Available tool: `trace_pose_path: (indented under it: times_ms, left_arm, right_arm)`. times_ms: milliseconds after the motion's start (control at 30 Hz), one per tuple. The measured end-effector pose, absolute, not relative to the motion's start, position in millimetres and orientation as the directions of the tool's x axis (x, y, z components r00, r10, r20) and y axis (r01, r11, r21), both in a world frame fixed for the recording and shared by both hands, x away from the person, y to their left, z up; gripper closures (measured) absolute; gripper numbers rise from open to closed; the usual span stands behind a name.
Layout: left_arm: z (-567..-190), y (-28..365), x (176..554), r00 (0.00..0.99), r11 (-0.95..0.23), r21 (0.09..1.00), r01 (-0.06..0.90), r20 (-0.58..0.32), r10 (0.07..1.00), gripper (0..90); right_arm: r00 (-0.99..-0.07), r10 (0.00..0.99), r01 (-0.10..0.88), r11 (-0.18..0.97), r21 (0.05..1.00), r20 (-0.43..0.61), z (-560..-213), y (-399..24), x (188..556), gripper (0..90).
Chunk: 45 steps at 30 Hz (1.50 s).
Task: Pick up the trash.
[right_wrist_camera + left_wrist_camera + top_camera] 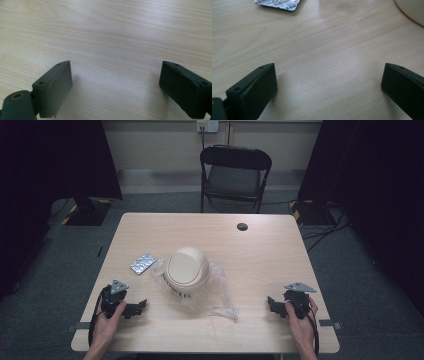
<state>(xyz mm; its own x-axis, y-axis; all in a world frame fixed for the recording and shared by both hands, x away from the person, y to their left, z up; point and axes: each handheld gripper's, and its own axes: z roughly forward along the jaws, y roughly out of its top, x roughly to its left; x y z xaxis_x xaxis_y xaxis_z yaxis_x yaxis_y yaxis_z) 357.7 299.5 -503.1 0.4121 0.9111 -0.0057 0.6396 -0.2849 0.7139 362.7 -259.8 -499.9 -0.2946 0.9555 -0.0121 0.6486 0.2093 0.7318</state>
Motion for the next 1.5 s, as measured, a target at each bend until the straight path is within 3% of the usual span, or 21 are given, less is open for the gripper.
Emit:
trace_pose_path:
  times_ms: [233, 267, 333, 500, 833, 1000, 1500]
  left_arm:
    - [-502.5, 300.1, 356.2, 0.411, -0.278, 0.717, 0.639, -0.013, 0.911, 1.3]
    - [-501.8, 300.4, 355.9, 0.409, -0.274, 0.722, 0.635, -0.013, 0.912, 3.8]
    - [-499.4, 299.7, 355.5, 0.409, -0.269, 0.731, 0.627, -0.015, 0.912, 18.1]
    - [-495.9, 296.6, 353.0, 0.452, -0.307, 0.725, 0.617, -0.007, 0.892, 17.1]
    - [-469.6, 291.7, 352.4, 0.538, -0.222, 0.796, 0.564, -0.149, 0.83, 16.6]
    - [-457.7, 285.3, 354.6, 0.575, -0.264, 0.808, 0.526, -0.109, 0.811, 17.0]
    - [-419.1, 270.3, 374.7, 0.633, -0.208, 0.847, 0.49, -0.181, 0.753, 17.0]
  right_arm:
    - [-0.299, 0.954, 0.648, 0.213, 0.732, -0.012, -499.9, -260.1, 362.6, 10.5]
    - [-0.3, 0.954, 0.648, 0.213, 0.731, -0.013, -499.9, -260.3, 362.5, 10.5]
    - [-0.301, 0.954, 0.648, 0.214, 0.731, -0.013, -499.9, -260.4, 362.5, 10.4]
    - [-0.302, 0.953, 0.647, 0.215, 0.732, -0.014, -500.0, -260.4, 362.6, 10.5]
    - [-0.301, 0.953, 0.647, 0.215, 0.731, -0.014, -499.9, -260.4, 362.6, 10.4]
    - [-0.301, 0.954, 0.648, 0.214, 0.731, -0.013, -499.9, -260.4, 362.5, 10.4]
    - [-0.302, 0.953, 0.647, 0.215, 0.732, -0.013, -500.0, -260.4, 362.6, 10.4]
